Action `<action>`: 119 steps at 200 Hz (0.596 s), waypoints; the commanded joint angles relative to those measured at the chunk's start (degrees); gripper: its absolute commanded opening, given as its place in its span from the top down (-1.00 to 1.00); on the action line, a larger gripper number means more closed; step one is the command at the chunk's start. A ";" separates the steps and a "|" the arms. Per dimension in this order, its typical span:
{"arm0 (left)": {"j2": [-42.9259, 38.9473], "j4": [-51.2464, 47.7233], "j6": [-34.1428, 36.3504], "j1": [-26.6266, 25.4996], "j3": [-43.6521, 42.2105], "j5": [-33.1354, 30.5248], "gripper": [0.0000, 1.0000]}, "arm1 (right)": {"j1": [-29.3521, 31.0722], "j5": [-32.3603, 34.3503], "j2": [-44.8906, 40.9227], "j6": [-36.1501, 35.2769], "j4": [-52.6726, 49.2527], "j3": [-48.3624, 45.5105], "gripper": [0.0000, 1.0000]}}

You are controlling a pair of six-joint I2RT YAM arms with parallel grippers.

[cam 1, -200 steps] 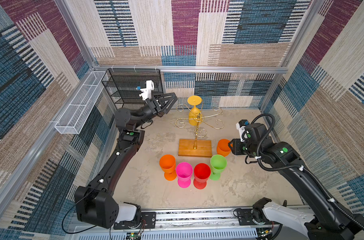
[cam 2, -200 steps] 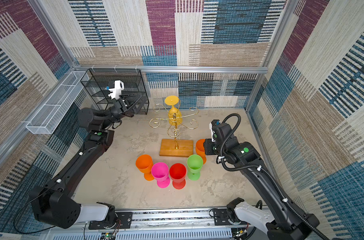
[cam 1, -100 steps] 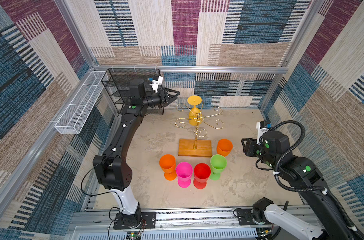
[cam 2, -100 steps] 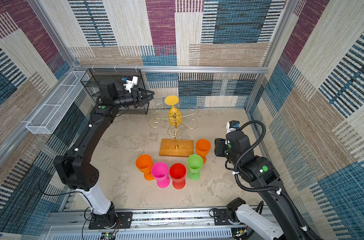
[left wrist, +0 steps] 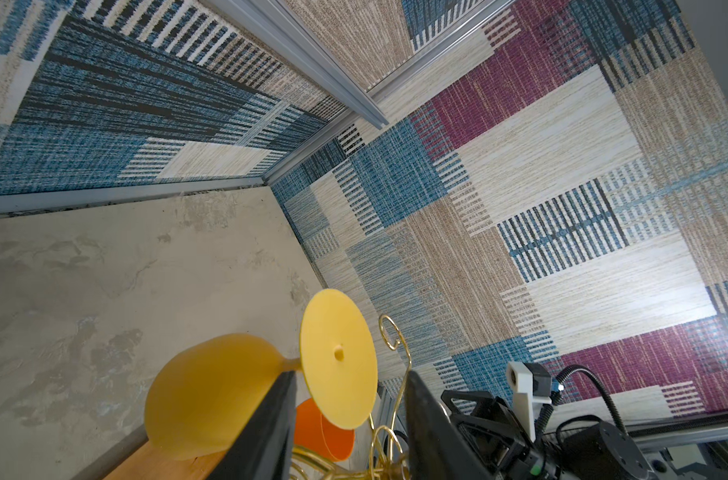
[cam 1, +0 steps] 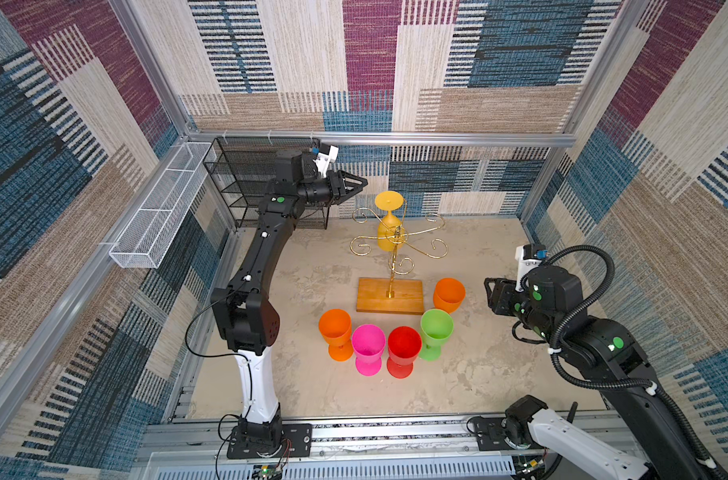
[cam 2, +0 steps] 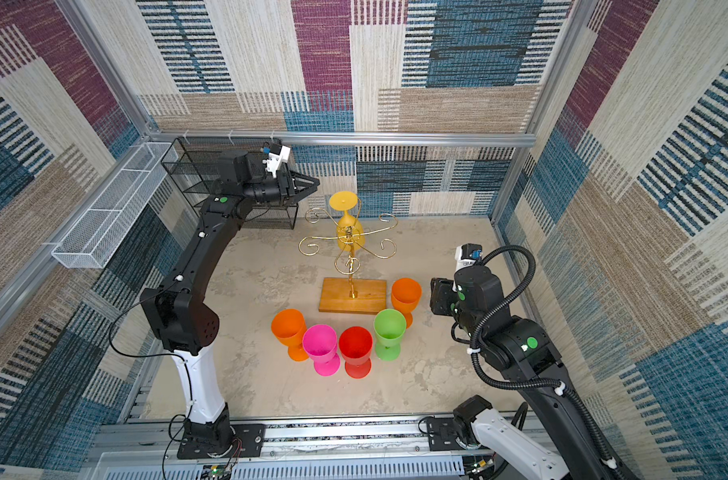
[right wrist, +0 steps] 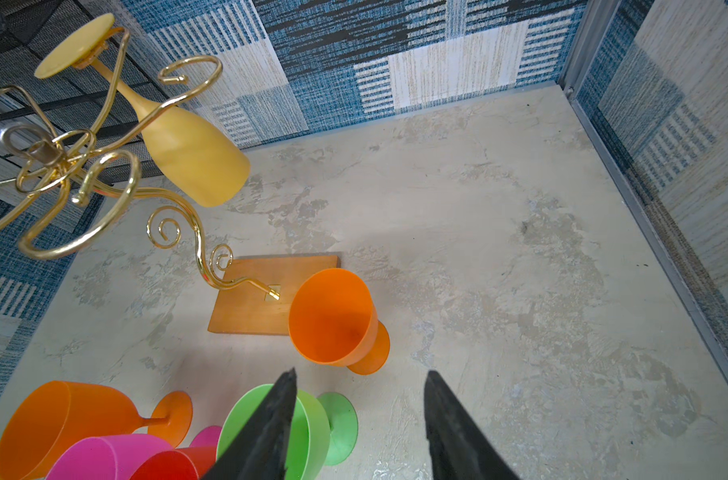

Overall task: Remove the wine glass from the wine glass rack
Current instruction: 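Open the right gripper and withdraw it while the left gripper reaches toward the yellow glass, then close the left gripper on the foot of the yellow glass on the rack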

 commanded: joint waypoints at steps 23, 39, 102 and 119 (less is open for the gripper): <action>2.83 -7.61 8.70 -2.08 3.95 0.32 0.09 | 0.05 0.85 -0.12 0.27 2.27 -0.03 -0.03; 3.66 -10.95 11.23 -3.09 5.59 -0.47 0.10 | 0.01 0.69 -0.20 0.31 2.37 -0.03 -0.03; 5.73 -16.75 15.08 -4.14 9.45 -0.63 0.17 | 0.00 0.63 -0.56 0.14 2.68 -0.11 -0.03; 5.73 -18.25 16.47 -4.13 9.61 -1.62 0.16 | 0.01 0.43 -0.47 0.05 2.89 -0.21 -0.04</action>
